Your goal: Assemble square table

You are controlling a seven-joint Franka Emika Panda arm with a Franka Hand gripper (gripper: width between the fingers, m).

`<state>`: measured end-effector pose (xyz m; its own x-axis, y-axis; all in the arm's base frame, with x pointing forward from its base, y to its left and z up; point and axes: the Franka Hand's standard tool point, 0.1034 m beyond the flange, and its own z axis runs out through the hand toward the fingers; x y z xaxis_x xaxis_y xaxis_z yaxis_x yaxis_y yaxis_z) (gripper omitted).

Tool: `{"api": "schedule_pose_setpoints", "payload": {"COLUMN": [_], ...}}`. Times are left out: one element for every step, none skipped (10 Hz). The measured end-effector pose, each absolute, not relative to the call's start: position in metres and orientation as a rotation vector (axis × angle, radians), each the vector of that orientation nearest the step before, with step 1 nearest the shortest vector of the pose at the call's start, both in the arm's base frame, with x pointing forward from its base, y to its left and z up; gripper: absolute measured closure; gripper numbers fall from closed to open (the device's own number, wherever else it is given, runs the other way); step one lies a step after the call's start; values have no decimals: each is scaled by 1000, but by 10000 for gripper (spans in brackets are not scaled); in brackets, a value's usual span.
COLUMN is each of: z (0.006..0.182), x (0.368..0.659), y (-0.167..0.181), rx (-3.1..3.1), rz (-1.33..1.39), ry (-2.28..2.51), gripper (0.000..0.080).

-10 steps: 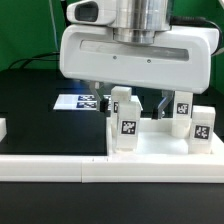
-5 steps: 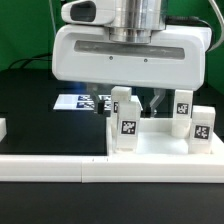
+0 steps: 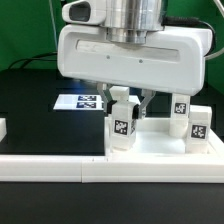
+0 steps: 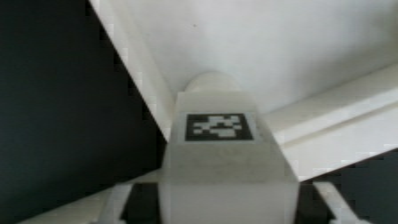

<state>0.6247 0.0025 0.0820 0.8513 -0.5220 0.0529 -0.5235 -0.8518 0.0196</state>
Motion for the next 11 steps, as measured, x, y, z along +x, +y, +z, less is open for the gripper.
{"api": "schedule_pose_setpoints", "payload": {"z": [81, 81, 81, 81, 81, 81, 80, 80, 79, 79, 79], "x": [625, 628, 629, 629, 628, 627, 626, 625, 624, 625, 624], "y": [2, 0, -2, -4, -2, -2, -2, 1, 5, 7, 7], "rx": [2967, 2888, 2846, 2754, 2665, 2539, 2427, 2300, 2155, 2033, 1924], "rz": [72, 95, 93, 80, 74, 64, 60, 48, 36, 26, 26], "ry": [-926, -1162, -1290, -1511, -1670, -1876, -2024, -2180, -2334, -2455, -2551], "gripper": [509, 509, 509, 508, 508, 508, 508, 508, 508, 508, 508]}}
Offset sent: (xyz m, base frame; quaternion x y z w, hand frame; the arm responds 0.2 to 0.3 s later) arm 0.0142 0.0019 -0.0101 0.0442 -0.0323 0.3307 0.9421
